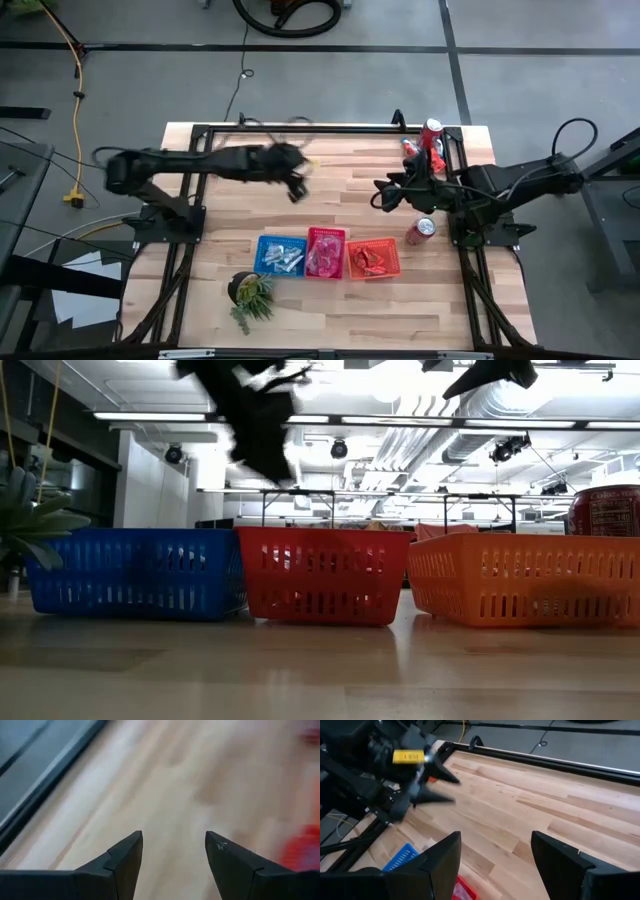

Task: Sort candy
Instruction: Put the orange candy pack into the orange bin

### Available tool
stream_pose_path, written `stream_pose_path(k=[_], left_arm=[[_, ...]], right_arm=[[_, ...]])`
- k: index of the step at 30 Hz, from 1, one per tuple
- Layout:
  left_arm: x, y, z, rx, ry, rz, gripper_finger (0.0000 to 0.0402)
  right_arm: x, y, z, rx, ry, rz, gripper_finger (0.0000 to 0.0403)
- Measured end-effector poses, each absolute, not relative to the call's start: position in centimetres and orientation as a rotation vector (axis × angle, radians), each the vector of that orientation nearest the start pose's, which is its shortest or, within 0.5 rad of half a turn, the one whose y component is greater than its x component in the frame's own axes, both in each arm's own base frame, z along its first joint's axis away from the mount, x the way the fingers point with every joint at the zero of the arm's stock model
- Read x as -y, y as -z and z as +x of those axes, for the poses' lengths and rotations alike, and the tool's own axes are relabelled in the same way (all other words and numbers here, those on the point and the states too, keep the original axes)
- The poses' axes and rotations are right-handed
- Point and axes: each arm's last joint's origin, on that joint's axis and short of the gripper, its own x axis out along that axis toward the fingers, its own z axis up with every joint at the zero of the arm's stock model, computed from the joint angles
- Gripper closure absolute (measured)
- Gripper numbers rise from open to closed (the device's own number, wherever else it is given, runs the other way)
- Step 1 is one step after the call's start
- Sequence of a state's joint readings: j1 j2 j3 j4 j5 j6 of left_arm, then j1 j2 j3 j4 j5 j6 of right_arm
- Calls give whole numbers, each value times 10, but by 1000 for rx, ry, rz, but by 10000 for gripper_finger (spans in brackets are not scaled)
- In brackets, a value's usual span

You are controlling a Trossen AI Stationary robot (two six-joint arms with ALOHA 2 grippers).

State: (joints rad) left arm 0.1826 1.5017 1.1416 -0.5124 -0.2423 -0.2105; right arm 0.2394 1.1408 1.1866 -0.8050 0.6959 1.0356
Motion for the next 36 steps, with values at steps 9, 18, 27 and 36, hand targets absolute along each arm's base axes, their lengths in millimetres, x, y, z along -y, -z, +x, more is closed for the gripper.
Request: stream_pose_path(k=[9, 18, 27, 36], left_arm=[[-102, -207, 174, -689, -1217, -615, 200], [-104, -154, 126, -619, -1585, -912, 224], [-121, -144, 113, -585, -1729, -988, 234], [-119, -141, 101, -580, -1867, -1086, 234]], right_arm=[[-22, -352, 218, -408, 728, 673, 166], [-21, -351, 218, -448, 700, 691, 166], [-22, -349, 217, -476, 684, 696, 166], [-22, -349, 216, -493, 678, 675, 166]])
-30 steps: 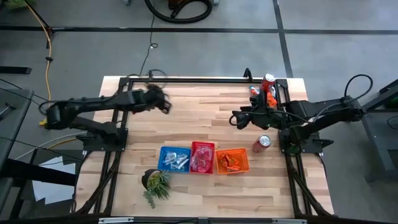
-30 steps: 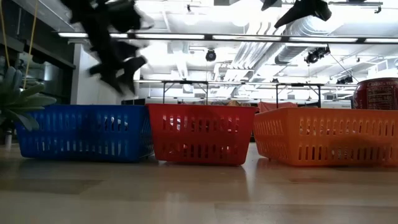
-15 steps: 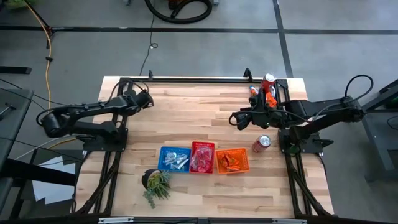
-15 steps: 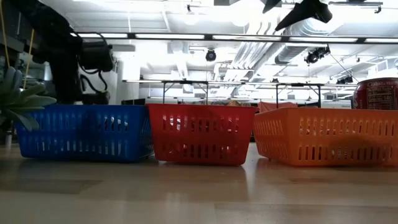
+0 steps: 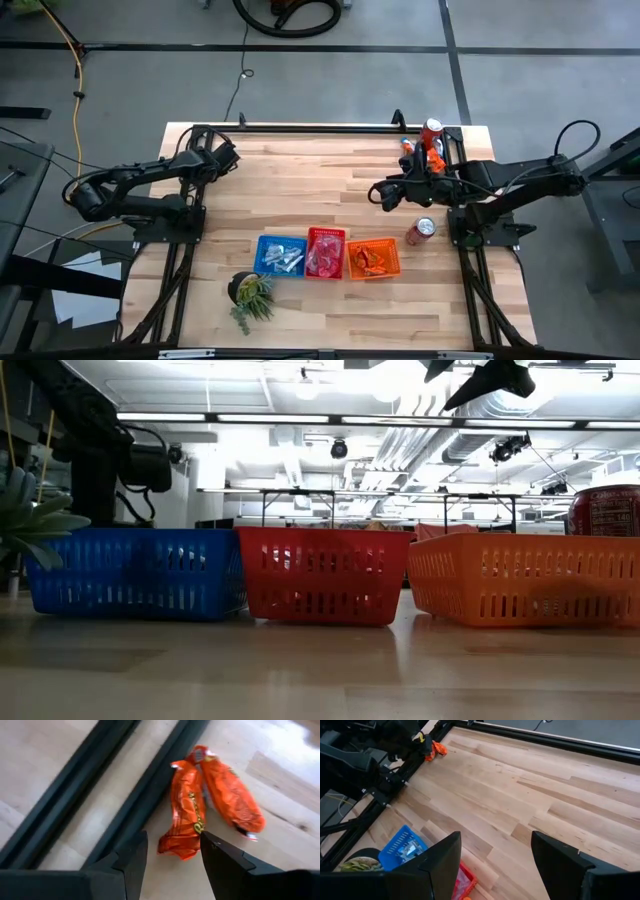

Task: Sort candy
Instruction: Put the orange candy pack into the orange bin

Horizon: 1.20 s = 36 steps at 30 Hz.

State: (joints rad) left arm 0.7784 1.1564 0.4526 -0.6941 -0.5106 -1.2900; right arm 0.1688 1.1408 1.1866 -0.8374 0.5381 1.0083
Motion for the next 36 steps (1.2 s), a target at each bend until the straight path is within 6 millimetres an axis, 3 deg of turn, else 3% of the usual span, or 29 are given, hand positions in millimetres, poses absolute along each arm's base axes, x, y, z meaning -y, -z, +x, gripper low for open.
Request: stream_pose_path(k=[7, 17, 20, 26, 36], left_arm=[[-120, -138, 101, -589, -1883, -1097, 234], [-128, -119, 112, -674, -1843, -1107, 238], [-127, -119, 115, -685, -1822, -1085, 267], [-123, -126, 117, -687, -1745, -1063, 388], [-103, -146, 129, -628, -1558, -989, 400]], right_arm=[[-22, -348, 216, -506, 681, 662, 166], [-23, -347, 216, -535, 645, 665, 166], [-23, -347, 216, -535, 645, 665, 166], [-23, -347, 216, -536, 643, 665, 166], [-24, -347, 216, -539, 637, 677, 166]])
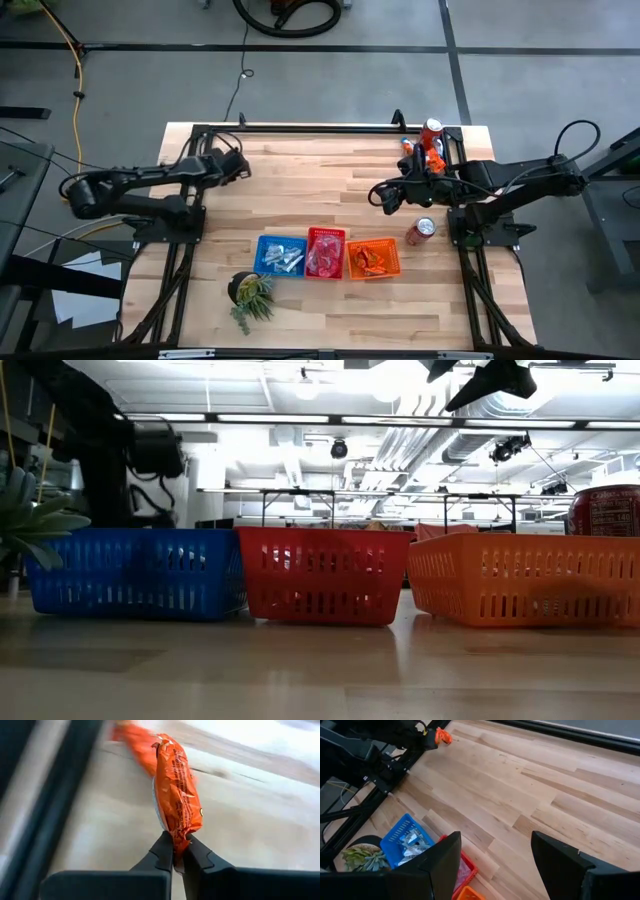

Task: Sort candy
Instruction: Put the orange candy pack into the orange bin

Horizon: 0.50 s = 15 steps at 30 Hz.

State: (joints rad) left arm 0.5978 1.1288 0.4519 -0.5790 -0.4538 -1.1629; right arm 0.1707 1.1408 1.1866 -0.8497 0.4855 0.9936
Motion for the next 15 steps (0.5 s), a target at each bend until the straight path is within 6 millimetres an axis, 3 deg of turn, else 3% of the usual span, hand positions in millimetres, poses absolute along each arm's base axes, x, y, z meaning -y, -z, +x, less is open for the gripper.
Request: stream_pose_path(k=[3, 7, 11, 15], left_arm=[[-87, -154, 140, -621, -1402, -949, 400], [-57, -168, 170, -578, -1031, -880, 401], [-21, -193, 203, -519, -751, -791, 401], [10, -220, 238, -514, -580, -680, 401]], right_arm=[[-24, -347, 216, -552, 620, 686, 166], [-25, -347, 216, -571, 596, 666, 166], [-25, -347, 216, -596, 561, 631, 166], [-26, -347, 216, -606, 547, 623, 166]])
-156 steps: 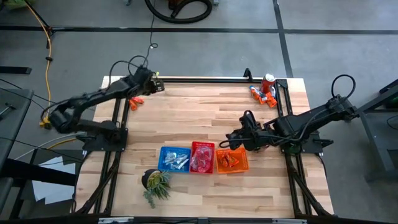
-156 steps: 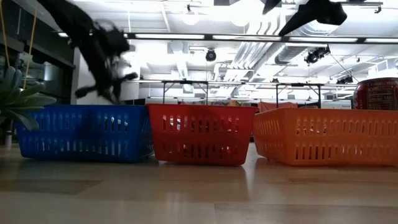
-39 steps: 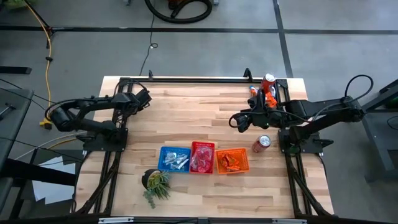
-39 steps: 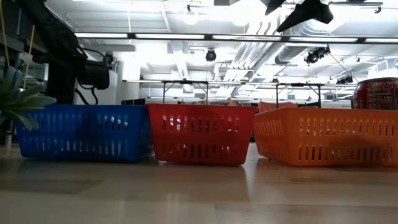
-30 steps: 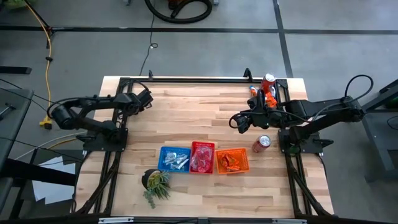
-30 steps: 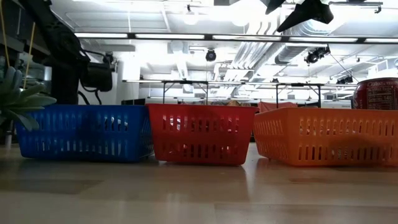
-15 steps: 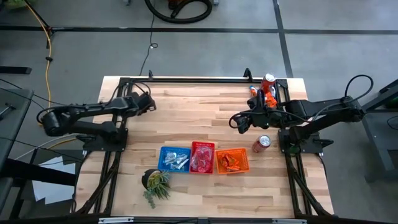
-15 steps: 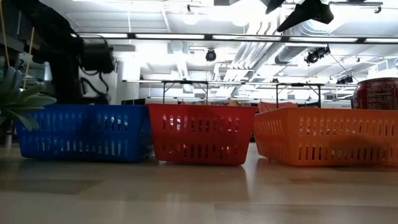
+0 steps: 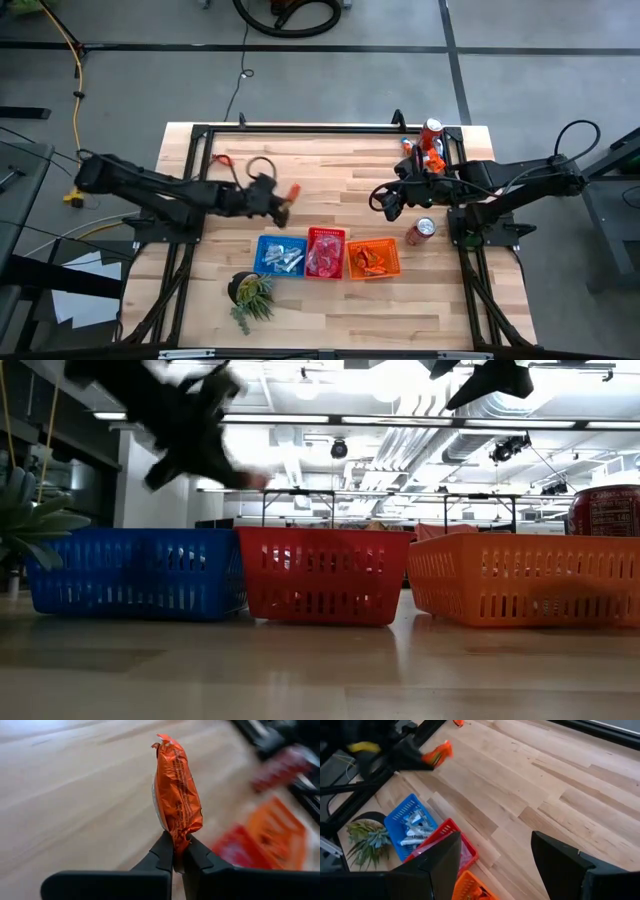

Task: Sort candy
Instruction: Put the orange candy pack into the orange bin

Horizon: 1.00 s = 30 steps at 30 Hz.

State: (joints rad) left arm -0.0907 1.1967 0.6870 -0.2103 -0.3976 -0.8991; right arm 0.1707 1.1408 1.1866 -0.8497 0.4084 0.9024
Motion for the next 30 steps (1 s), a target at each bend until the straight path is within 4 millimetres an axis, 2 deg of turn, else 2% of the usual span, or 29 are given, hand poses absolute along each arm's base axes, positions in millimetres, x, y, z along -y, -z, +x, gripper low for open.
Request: stream_pose_path(k=[6, 12, 15, 22, 30], left_arm=[[45, -248, 294, -580, -340, -461, 402], [67, -257, 331, -636, -109, -293, 401], [74, -257, 337, -632, -27, -247, 401], [83, -260, 351, -505, 153, -197, 401], [94, -249, 363, -456, 219, -170, 401]], right_arm=[[-26, -347, 216, -618, 530, 581, 166], [-25, -348, 215, -616, 525, 574, 166], [-25, -349, 214, -611, 523, 576, 166], [-23, -356, 203, -582, 515, 584, 166], [-21, -364, 189, -545, 504, 609, 166]])
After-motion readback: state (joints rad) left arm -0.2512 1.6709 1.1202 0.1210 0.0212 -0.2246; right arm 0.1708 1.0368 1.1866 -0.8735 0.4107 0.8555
